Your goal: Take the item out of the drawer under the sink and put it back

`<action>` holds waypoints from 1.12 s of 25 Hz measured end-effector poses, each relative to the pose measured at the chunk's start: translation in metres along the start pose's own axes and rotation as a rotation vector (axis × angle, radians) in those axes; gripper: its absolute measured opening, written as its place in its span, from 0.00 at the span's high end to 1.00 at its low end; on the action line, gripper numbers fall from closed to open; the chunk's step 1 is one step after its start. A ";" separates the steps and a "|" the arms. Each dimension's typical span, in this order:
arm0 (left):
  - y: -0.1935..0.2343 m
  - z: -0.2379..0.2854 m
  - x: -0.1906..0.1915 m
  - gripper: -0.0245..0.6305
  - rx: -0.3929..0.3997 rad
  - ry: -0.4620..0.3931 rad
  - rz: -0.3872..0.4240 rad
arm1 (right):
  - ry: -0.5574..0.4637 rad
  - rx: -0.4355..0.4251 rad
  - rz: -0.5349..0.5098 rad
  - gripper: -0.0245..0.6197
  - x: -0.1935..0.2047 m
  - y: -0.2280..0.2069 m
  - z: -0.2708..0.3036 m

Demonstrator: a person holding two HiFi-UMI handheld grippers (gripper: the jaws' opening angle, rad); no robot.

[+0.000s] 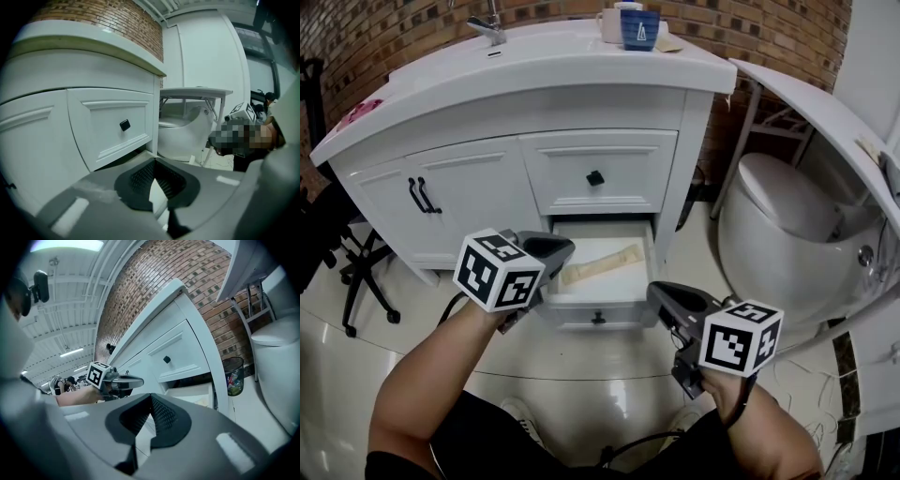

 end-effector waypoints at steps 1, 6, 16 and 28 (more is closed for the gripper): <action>-0.004 -0.009 0.002 0.95 0.004 -0.010 -0.008 | 0.001 -0.001 -0.001 0.95 0.000 0.001 0.000; -0.029 -0.055 0.003 0.95 0.014 -0.094 -0.052 | -0.011 -0.027 -0.021 0.95 -0.002 0.014 -0.004; -0.074 -0.100 0.004 0.95 0.087 -0.248 -0.155 | -0.044 -0.048 -0.088 0.95 -0.010 0.028 -0.015; -0.074 -0.082 0.038 0.95 0.112 -0.207 -0.261 | -0.004 -0.067 -0.068 0.95 0.000 0.031 -0.013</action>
Point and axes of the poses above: the fingertips, and each gripper's own axes: z forward along the fingers, y to its left, x out of its underside, the point moved 6 cm from there along -z, backward along the fingers, and after that the axes turned 8 degrees about z, right-handed, at the moved point
